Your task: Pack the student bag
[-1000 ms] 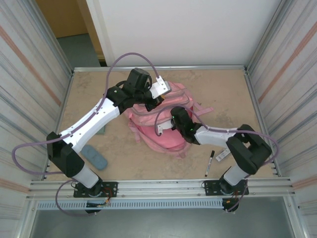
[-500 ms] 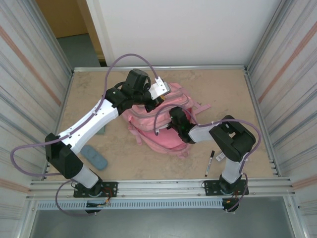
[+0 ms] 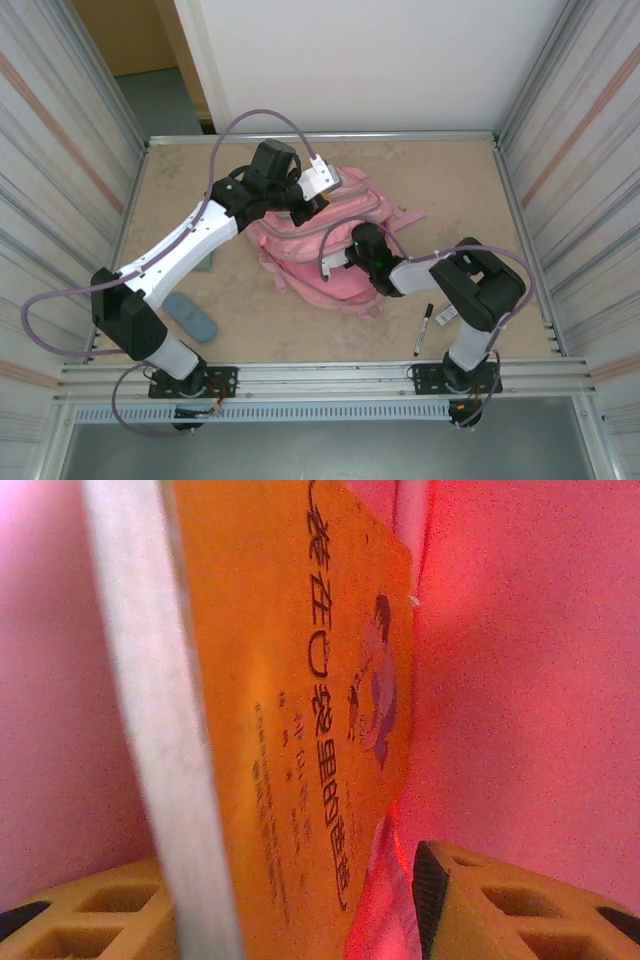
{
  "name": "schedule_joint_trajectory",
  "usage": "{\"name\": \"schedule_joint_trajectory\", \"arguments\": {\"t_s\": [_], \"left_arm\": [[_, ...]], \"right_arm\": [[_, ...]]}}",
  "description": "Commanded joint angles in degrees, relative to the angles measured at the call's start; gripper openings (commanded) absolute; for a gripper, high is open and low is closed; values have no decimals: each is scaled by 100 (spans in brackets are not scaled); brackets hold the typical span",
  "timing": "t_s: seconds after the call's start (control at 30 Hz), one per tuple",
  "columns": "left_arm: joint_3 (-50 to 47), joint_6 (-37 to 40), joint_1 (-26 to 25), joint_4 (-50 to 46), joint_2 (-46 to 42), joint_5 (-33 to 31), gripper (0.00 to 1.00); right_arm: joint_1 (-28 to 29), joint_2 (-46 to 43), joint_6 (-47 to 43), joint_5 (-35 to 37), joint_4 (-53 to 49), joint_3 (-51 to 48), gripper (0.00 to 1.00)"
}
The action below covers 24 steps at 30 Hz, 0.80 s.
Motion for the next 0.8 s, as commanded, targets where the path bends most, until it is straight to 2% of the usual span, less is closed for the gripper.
{"name": "schedule_joint_trajectory", "arguments": {"t_s": [0.0,0.1,0.17,0.27,0.37,0.53,0.57,0.6,0.63,0.67,0.7,0.77], "left_arm": [[6,33,51,469,-237,-79,0],[-35,-44,59,491,-177,-42,0],[-26,-31,63,474,-126,0,0],[-27,-73,58,456,-41,10,0],[5,-116,58,379,50,190,0],[-204,-394,40,488,214,314,0],[-228,-454,48,484,236,416,7],[-237,-512,41,431,275,531,24],[-248,-608,28,389,283,587,33],[-298,-829,-8,411,260,471,37],[-402,-1082,-41,480,190,309,38],[-742,-1593,-69,676,-41,78,44]], "right_arm": [[162,-793,138,-80,-580,-166,53],[392,-1409,311,86,-1839,-184,54],[577,-1817,558,252,-2295,-322,54],[912,-2672,1169,208,-3555,-429,54],[1130,-3588,2112,-334,-4691,-497,54],[1253,-5036,3398,-1391,-5508,-614,54],[1253,-5271,3514,-1584,-5601,-622,54],[1262,-5474,3700,-1734,-5620,-630,57],[1263,-5604,3912,-1839,-5541,-640,62],[1264,-5709,4134,-1929,-5370,-647,66],[1255,-5744,4377,-2005,-5232,-615,77],[1228,-5672,4859,-2054,-5232,-381,78]]}}
